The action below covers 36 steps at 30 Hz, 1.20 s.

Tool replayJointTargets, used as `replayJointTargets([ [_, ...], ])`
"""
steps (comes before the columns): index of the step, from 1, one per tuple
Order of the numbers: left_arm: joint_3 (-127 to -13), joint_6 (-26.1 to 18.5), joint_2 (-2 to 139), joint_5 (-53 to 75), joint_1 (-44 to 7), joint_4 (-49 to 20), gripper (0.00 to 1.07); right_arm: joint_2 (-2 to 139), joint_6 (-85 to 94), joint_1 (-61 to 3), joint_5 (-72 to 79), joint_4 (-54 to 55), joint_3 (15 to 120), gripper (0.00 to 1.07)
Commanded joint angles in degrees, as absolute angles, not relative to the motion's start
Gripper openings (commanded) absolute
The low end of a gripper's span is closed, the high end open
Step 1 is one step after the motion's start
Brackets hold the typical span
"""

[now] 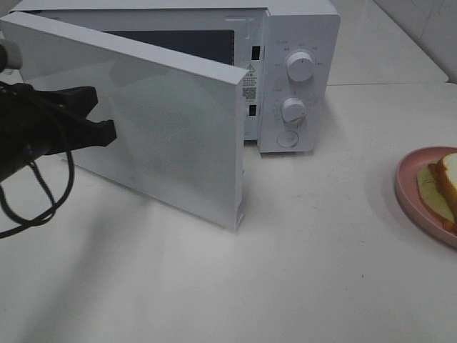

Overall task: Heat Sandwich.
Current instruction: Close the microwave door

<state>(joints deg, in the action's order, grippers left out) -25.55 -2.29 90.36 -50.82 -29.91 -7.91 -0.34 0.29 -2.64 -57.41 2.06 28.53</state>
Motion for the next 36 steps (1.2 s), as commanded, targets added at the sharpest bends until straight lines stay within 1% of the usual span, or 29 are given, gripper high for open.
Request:
replayJointTargets([
  [1,-30.1,-14.0,93.0,-52.3,-37.7,-23.6,0.0,-1.8,0.8,-2.4,-57.1,1.9,28.4,0.67],
  [2,-30.1,-14.0,93.0,-52.3,-37.7,-23.6,0.0,-1.8,0.8,-2.4,-57.1,1.9,28.4,0.67],
  [4,-32.3,-19.5,94.5,-52.3,-41.3,-29.2,0.0,-1.8,0.8,-2.4,-57.1,2.0,28.4,0.67],
  [5,-34.8,-24.2,96.0,-52.5,-44.3,-36.0,0.0,-1.8,0.8,-2.4,-57.1,2.0,28.4,0.66],
  [6,-36.2,-26.5,96.9,-52.8,-45.8,-39.6,0.0,-1.8,0.8,-2.4,-57.1,2.0,28.4,0.65],
  [7,-36.2,-26.5,96.9,-52.8,-45.8,-39.6,0.0,-1.8,0.8,-2.4,-57.1,2.0,28.4,0.65],
  [8,-37.6,-28.1,97.6,-53.3,-46.9,-42.5,0.0,-1.8,0.8,-2.4,-57.1,2.0,28.4,0.65],
  [9,-39.1,-29.7,98.5,-54.1,-48.2,-46.0,0.0,-1.8,0.8,-2.4,-57.1,2.0,28.4,0.65],
  [10,-42.1,-31.9,100.2,-56.0,-50.6,-51.6,0.0,-1.8,0.8,-2.4,-57.1,2.0,28.4,0.64],
  [11,-43.5,-32.8,101.1,-57.1,-51.7,-54.0,0.0,-1.8,0.8,-2.4,-57.1,2.0,28.4,0.64],
  [12,-43.5,-32.8,101.1,-57.1,-51.7,-54.0,0.0,-1.8,0.8,-2.4,-57.1,2.0,28.4,0.64],
  [13,-44.7,-33.6,102.1,-58.3,-52.8,-55.6,0.0,-1.8,0.8,-2.4,-57.1,2.0,28.4,0.63],
  [14,-47.4,-35.5,103.9,-60.1,-54.3,-58.2,0.0,-1.8,0.8,-2.4,-57.1,2.0,28.4,0.63],
  [18,-50.6,-36.3,105.8,-61.2,-55.4,-59.4,0.0,-1.8,0.8,-2.4,-57.1,2.0,28.4,0.62],
  [19,-52.8,-36.2,107.1,-61.1,-55.4,-59.7,0.0,-1.8,0.8,-2.4,-57.1,2.0,28.4,0.62],
  [28,-60.7,-36.4,112.4,-60.7,-55.3,-60.1,0.0,-1.8,0.8,-2.4,-57.1,2.0,28.4,0.62],
  [31,-61.9,-37.4,113.6,-60.4,-55.3,-60.2,0.0,-1.8,0.8,-2.4,-57.1,2.0,28.4,0.62],
  [32,-63.0,-38.6,114.6,-60.4,-55.3,-60.4,0.0,-1.8,0.8,-2.4,-57.1,2.0,28.4,0.63],
  [36,-65.7,-40.3,116.3,-60.3,-55.3,-61.9,0.0,-1.8,0.8,-2.4,-57.1,2.0,28.4,0.65],
])
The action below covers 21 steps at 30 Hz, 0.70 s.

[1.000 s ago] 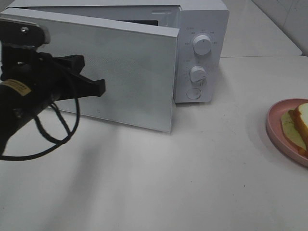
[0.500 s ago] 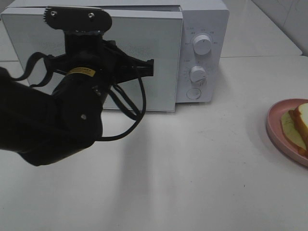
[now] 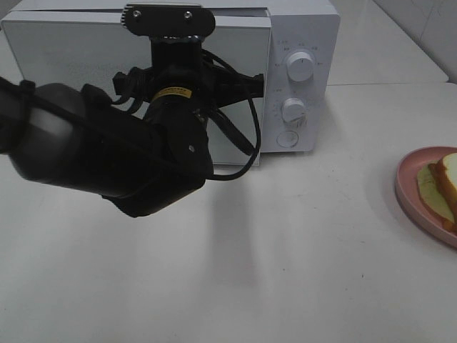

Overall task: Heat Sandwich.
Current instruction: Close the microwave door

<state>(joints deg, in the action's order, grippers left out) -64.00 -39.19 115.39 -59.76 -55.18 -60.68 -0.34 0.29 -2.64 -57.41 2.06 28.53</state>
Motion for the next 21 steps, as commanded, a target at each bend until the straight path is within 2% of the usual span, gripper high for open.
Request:
replayJointTargets([
  [1,-66.3,-40.3,116.7,-60.4,-55.3,-62.1,0.0,-1.8,0.8,-2.4,-57.1,2.0,28.4,0.67],
  [9,-68.2,-40.3,118.2,-60.3,-55.2,-62.2,0.0,-1.8,0.8,-2.4,-57.1,2.0,28.4,0.7],
  [21,-68.2,-40.0,118.8,-59.5,-50.8,-62.8,0.0,-1.8,0.8,-2.4,-57.1,2.0,28.4,0.7],
])
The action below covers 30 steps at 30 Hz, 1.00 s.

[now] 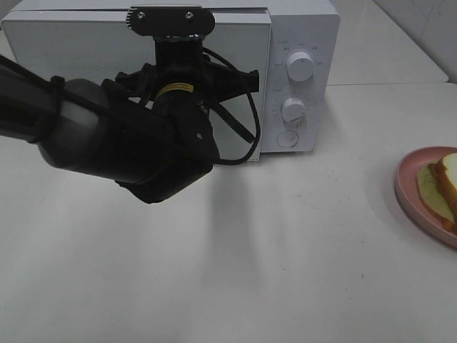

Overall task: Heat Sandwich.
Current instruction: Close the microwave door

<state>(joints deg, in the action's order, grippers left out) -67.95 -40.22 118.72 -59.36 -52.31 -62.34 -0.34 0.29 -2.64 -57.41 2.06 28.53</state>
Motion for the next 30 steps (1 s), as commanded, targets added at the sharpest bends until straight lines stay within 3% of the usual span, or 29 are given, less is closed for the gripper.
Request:
replayJointTargets([
  [1,-68.2,-40.0,118.8,-59.5,-50.8,-62.8,0.0,-1.8,0.8,-2.4,-57.1,2.0,28.4,0.7],
  [18,-68.2,-38.3,118.8,-59.2,-46.6,-62.2,0.0,-1.8,0.8,-2.4,-57.1,2.0,28.4,0.7],
  [30,-68.2,-38.3,118.8,-59.2,-46.4,-62.2,0.0,-1.8,0.8,-2.4,-57.1,2.0,28.4,0.7],
])
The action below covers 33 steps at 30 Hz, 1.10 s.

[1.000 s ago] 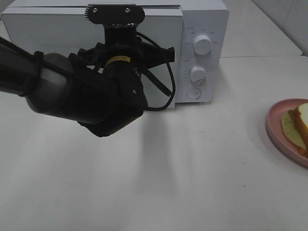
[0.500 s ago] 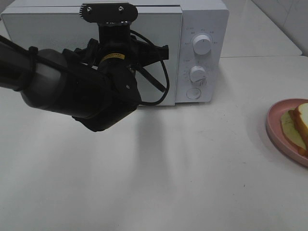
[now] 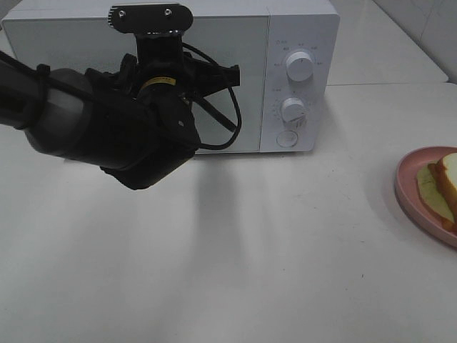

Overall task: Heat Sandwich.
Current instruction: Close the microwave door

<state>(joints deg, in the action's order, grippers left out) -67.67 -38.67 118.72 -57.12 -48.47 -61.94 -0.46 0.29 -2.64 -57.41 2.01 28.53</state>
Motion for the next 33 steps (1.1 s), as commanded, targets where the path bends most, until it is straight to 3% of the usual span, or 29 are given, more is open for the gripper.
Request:
replayJointTargets([
  [1,-68.2,-38.3,118.8,-59.2,-46.4,-62.2,0.0,-1.8,0.8,-2.4,-57.1,2.0,28.4,0.7],
  [21,-67.8,-38.6,112.3,-51.4,-52.4,-64.3,0.0,-1.8,0.8,-2.4,-57.1,2.0,28.4,0.7],
  [27,-65.4,-38.2,109.4,-44.0,-53.2,-58.6,0.0,-1.8,0.8,-2.4,-57.1,2.0,28.4,0.7],
  [30,-61.1,-31.6,106.7,-40.3,-53.1,-49.8,0.0,-1.8,0.8,-2.4,-57.1,2.0,28.4,0.7],
  [31,-61.1,-31.6,106.7,-40.3,-53.1,-49.8,0.0,-1.8,0.8,-2.4,-57.1,2.0,28.4,0.7],
  [32,-59.9,-28.4,105.9,-40.2,-53.1,-47.5,0.0,-1.8,0.8,-2.4,-57.1,2.0,28.4,0.7],
  [33,-57.2,-21.9,104.2,-40.3,-52.9,-40.1,0.0,-1.8,0.8,-2.4,-57.1,2.0,28.4,0.7],
])
